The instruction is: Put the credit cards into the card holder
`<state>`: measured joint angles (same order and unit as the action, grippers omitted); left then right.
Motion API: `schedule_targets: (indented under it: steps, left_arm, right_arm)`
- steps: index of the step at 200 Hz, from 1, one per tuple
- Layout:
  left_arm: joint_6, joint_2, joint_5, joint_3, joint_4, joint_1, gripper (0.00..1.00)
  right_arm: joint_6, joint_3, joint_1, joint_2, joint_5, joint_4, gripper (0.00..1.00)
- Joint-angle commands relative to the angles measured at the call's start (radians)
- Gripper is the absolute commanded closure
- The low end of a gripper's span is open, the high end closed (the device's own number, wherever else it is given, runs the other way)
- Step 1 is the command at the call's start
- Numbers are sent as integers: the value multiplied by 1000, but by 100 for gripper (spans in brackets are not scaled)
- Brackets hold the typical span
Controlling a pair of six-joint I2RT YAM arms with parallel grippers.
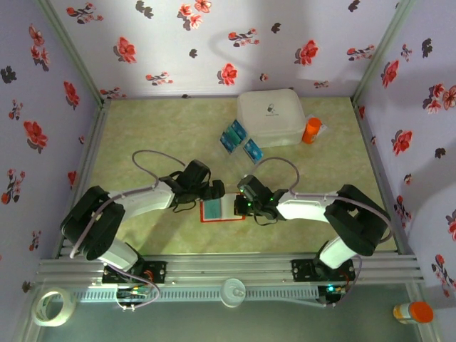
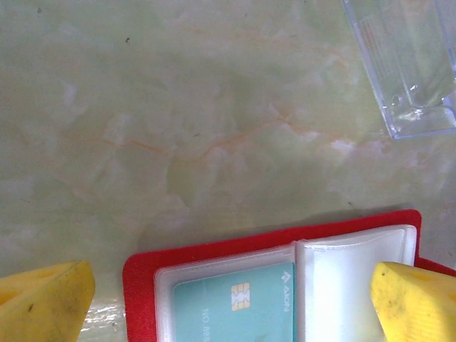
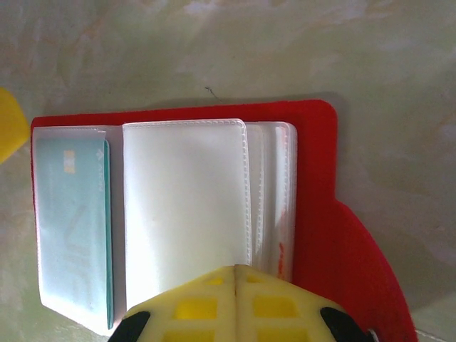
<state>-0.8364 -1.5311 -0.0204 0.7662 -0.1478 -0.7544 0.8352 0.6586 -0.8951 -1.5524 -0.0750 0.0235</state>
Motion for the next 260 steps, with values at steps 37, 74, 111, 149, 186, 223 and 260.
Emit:
schedule_targets:
  steps: [37, 74, 111, 149, 186, 223, 260]
  left_arm:
    - [-18, -38, 42, -15, 59, 6, 0]
    - [-13, -40, 68, -11, 74, 5, 0]
    - [-19, -21, 94, -25, 106, 3, 0]
    - [-24, 28, 128, -39, 142, 4, 0]
    - [-87, 81, 172, -85, 243, 4, 0]
    - [-173, 83, 227, -127, 379, -2, 0]
    - [-204, 88, 234, -133, 425, -16, 0]
  right_arm:
    - [22, -43, -7, -6, 17, -34, 100]
    - [27, -47, -7, -8, 15, -28, 100]
    - [28, -51, -8, -15, 12, -21, 100]
    - [30, -58, -8, -20, 12, -15, 100]
    - [31, -57, -7, -27, 9, -6, 100]
    - [33, -61, -8, -29, 6, -2, 100]
    - [14, -33, -7, -7, -3, -34, 100]
